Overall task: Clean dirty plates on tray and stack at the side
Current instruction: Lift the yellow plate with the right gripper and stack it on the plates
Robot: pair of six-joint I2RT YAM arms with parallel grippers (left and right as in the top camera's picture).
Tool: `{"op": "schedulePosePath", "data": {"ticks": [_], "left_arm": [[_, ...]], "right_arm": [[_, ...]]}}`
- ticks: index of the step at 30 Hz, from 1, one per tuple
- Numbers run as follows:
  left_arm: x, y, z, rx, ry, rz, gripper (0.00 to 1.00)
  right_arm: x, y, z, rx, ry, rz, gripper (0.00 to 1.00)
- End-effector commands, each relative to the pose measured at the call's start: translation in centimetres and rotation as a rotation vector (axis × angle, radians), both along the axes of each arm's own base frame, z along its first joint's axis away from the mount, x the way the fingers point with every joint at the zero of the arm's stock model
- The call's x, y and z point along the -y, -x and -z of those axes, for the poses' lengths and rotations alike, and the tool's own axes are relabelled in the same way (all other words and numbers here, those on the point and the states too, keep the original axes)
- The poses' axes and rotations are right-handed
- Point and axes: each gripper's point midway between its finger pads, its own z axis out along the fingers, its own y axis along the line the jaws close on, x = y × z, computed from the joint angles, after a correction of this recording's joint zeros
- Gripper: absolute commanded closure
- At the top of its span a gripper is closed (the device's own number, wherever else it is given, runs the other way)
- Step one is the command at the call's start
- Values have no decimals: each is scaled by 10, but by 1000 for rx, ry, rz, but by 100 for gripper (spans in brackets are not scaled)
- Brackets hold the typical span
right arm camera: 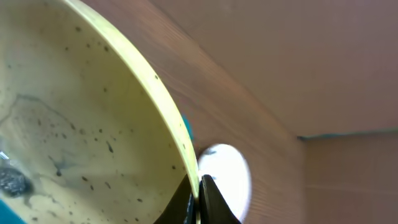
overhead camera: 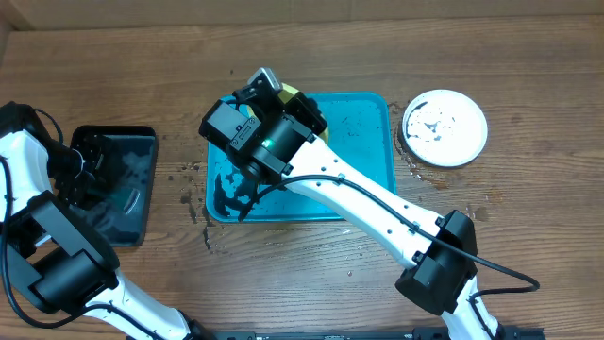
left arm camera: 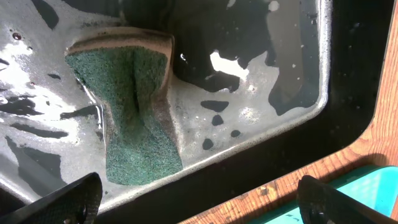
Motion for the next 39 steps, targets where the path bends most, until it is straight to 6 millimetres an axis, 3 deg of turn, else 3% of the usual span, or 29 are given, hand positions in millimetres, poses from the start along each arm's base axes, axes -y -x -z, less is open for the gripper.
{"op": "schedulePosePath", "data": {"ticks": [1, 4, 5, 7, 8, 9, 10, 12, 14, 17, 19, 23, 28, 31, 33, 39], "left_arm": [[-2, -6, -15, 41, -21, 11, 0], [-2, -6, -15, 41, -21, 11, 0], [-2, -6, -15, 41, -22, 11, 0], [-2, -6, -15, 41, -22, 11, 0], [-2, -6, -15, 41, -21, 11, 0], [-2, -6, -15, 41, -21, 11, 0], [-2, -6, -15, 41, -21, 11, 0], [-2, -6, -15, 41, -21, 11, 0], [-2, -6, -15, 41, -22, 11, 0], [-2, -6, -15, 41, -21, 11, 0], [-2, -6, -15, 41, -22, 11, 0], [-2, -6, -15, 41, -21, 11, 0], [-2, -6, -15, 41, -22, 11, 0], [-2, -6, -15, 41, -21, 11, 0], [-2, -6, -15, 41, -22, 11, 0], [-2, -6, -15, 41, -21, 11, 0]], "right_arm": [[-4, 9, -2, -97, -41, -65, 96], [16, 3, -17, 55, -154, 125, 96], [9, 3, -12, 27, -198, 116, 96], [0, 11, 3, -129, -118, -21, 96], [15, 11, 0, -103, -105, 44, 96], [16, 9, -1, -70, -182, 105, 96], [7, 9, 6, -96, -287, 125, 96], [-4, 14, 17, -217, -260, 13, 96], [19, 9, 11, -167, -218, 95, 96], [31, -1, 8, -99, -422, 277, 96], [29, -3, 20, -223, -443, 223, 96], [65, -17, 29, -266, -571, 404, 96], [89, -30, 43, -532, -809, 402, 96], [116, -41, 41, -628, -943, 390, 96], [146, -49, 40, -633, -989, 429, 96], [271, -61, 45, -515, -989, 694, 96]]}}
